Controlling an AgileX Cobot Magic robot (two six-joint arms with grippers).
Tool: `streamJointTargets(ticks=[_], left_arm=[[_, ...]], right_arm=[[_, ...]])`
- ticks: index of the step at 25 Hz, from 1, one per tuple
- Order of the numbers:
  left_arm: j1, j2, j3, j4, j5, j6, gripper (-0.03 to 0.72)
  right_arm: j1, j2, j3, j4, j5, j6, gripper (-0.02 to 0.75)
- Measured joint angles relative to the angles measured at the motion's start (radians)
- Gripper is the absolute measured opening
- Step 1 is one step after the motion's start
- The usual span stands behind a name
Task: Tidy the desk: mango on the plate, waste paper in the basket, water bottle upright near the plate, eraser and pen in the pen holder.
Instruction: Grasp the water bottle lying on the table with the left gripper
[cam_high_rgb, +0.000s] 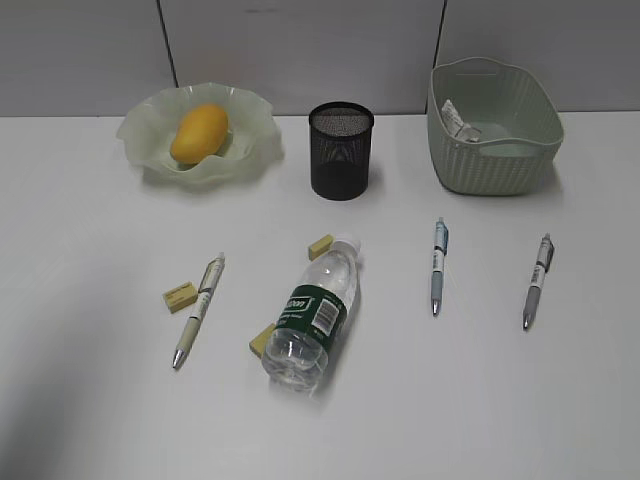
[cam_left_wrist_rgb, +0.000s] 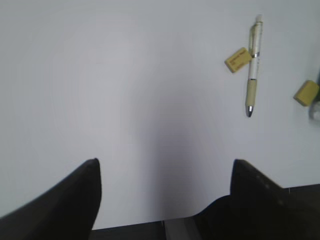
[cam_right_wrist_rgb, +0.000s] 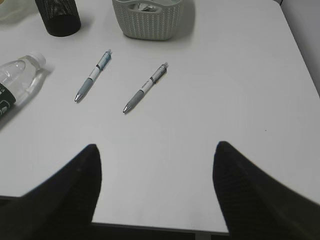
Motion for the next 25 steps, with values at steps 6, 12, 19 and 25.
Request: streamJointTargets(ticks=[6, 12, 19, 25], left_arm=[[-0.182, 0.193, -0.095, -0.002, 0.0, -0.035, 0.61], [-0.341, 0.385, -0.243, -0.004, 0.0, -0.071, 0.61], [-0.484, 0.586, -0.391, -0.049, -0.002, -0.075, 0.615], [-0.571, 0.762, -0.521, -0.054, -0.001, -0.075, 0.627]], right_arm=[[0.0, 0.0, 0.0, 0.0, 0.0, 0.0, 0.549], [0.0, 0.0, 0.0, 0.0, 0.0, 0.0, 0.547], [0.0, 0.0, 0.0, 0.0, 0.0, 0.0, 0.547], [0.0, 0.0, 0.0, 0.001, 0.0, 0.0, 0.547]])
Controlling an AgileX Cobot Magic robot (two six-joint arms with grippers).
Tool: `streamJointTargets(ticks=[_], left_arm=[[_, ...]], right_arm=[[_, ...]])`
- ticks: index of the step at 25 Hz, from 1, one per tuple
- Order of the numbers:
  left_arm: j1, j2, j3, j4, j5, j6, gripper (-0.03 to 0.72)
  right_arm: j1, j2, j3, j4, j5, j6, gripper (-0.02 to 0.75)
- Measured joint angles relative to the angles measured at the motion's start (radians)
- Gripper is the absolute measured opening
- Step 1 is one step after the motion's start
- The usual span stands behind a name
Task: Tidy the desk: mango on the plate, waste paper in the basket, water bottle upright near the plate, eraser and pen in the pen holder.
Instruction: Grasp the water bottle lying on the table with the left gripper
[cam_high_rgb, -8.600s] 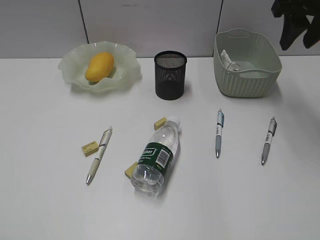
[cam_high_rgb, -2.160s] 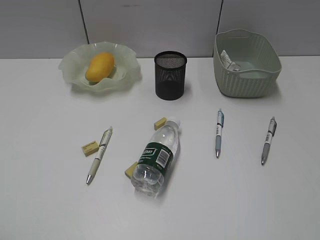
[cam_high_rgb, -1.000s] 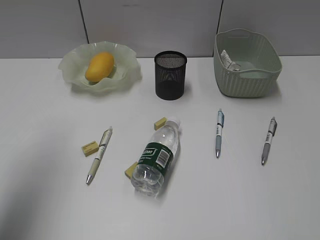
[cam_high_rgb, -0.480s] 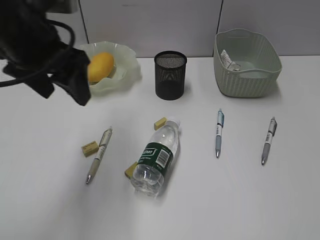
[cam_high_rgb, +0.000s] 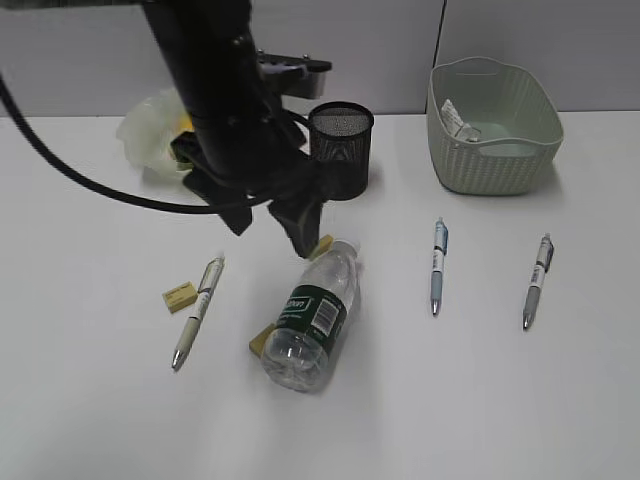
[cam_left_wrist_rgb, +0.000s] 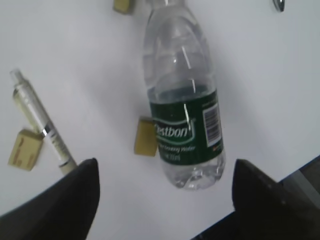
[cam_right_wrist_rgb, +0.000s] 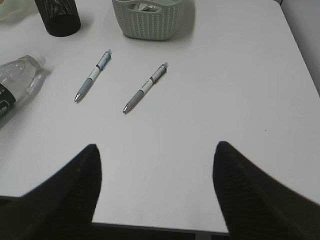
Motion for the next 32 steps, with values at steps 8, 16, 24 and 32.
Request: streamJointTargets(ticks=[8, 16, 24, 32], left_arm=[[-0.041, 0.184, -0.182, -0.004, 0.0, 0.0, 0.628], [-0.041, 0.297, -0.253, -0.028, -0.001, 0.034, 0.628], [-0.042, 0.368, -0.259, -0.039, 0.0, 0.038, 0.628], [-0.043, 0.416, -0.259, -0.045, -0.009, 0.038, 0.621]], right_arm=[[0.0, 0.0, 0.0, 0.0, 0.0, 0.0, 0.547], [0.0, 0.0, 0.0, 0.0, 0.0, 0.0, 0.547], [0.0, 0.0, 0.0, 0.0, 0.0, 0.0, 0.547], [0.0, 0.0, 0.0, 0.0, 0.0, 0.0, 0.547]])
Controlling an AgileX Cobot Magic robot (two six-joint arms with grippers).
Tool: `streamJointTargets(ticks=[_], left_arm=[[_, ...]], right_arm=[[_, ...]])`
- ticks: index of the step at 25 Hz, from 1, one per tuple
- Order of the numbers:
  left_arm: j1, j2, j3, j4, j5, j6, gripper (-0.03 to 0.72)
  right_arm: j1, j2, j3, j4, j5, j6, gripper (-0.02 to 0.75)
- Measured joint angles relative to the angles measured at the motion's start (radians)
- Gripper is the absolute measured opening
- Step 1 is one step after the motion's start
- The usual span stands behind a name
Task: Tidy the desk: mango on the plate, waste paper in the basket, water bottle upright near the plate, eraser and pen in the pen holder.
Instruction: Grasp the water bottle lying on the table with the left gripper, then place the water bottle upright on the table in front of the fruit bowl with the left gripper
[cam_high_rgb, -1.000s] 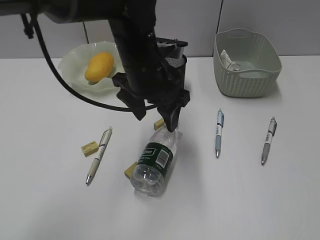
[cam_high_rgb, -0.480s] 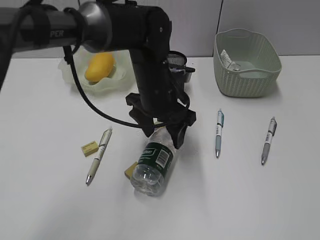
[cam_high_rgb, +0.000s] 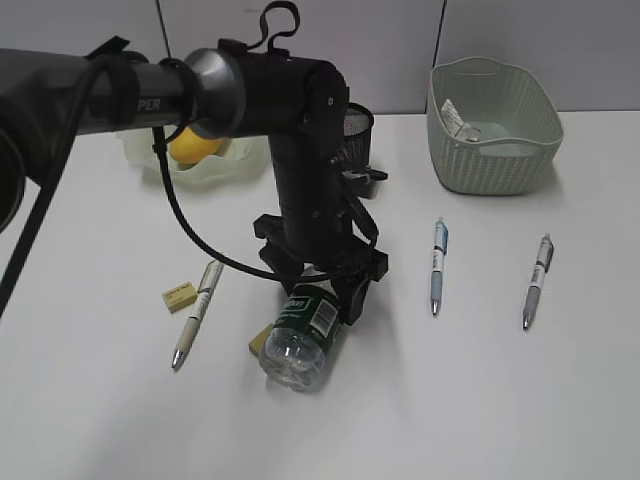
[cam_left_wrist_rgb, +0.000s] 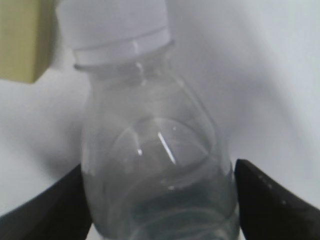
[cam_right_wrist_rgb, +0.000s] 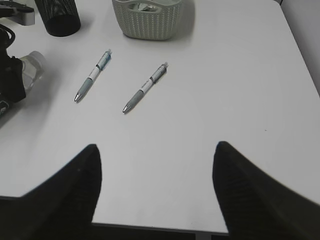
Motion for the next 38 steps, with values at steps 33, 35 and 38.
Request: streamJointTargets(ticks=[33, 35, 38], left_arm=[[0.01, -0.376, 0.096, 0.069, 0.008, -0.092, 0.518], [0.033, -0.45, 0.155, 0.103, 0.008, -0.126, 0.518], [0.09, -0.558, 0.274, 0.132, 0.009, -0.16, 0.518]], right_arm=[[0.0, 0.0, 0.0, 0.0, 0.0, 0.0, 0.543], [0.0, 0.0, 0.0, 0.0, 0.0, 0.0, 0.543], [0.0, 0.0, 0.0, 0.0, 0.0, 0.0, 0.543]])
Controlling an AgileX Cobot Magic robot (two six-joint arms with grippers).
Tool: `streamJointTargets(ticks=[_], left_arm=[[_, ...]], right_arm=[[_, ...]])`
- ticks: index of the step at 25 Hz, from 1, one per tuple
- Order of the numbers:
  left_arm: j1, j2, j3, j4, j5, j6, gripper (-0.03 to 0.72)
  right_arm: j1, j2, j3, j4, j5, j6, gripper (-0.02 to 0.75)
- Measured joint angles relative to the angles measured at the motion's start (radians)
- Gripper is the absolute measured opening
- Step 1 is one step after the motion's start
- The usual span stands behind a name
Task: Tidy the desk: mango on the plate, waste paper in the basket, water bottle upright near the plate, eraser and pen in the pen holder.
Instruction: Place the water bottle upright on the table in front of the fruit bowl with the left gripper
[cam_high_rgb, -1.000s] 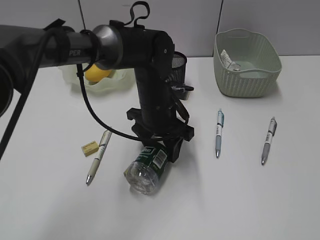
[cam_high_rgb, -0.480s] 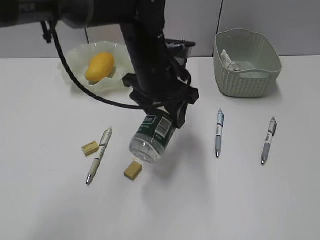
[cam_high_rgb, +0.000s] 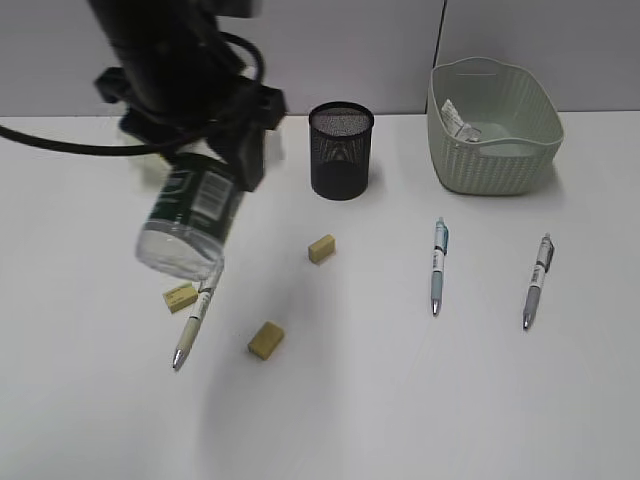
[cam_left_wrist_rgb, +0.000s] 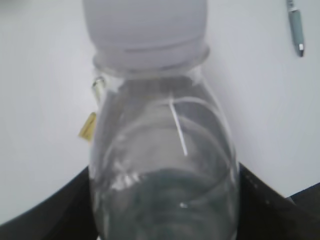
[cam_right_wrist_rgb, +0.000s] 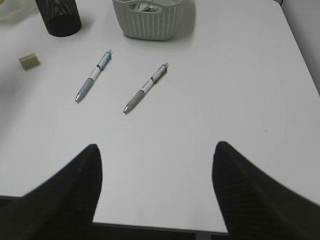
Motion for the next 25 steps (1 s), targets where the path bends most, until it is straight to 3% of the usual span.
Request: streamJointTargets(ticks=[6, 11, 15, 20, 25], left_arm=[[0.16, -0.176, 0.202, 0.017, -0.067, -0.023, 0.518], [0.304, -0.19, 0.246, 0.017, -0.147, -0.014, 0.518], [0.397, -0.186, 0.247, 0.017, -0.216, 0.06, 0.518], [0.433, -0.186, 0.289, 0.017, -0.392, 0.107, 0.518], [0.429, -0.19, 0.432, 0.008, -0.705, 0.11, 0.518]], right_arm=[[0.0, 0.0, 0.0, 0.0, 0.0, 0.0, 0.543], [0.0, 0.0, 0.0, 0.0, 0.0, 0.0, 0.542], [0.0, 0.0, 0.0, 0.0, 0.0, 0.0, 0.541], [0.0, 0.0, 0.0, 0.0, 0.0, 0.0, 0.541], [0.0, 0.0, 0.0, 0.0, 0.0, 0.0, 0.542]])
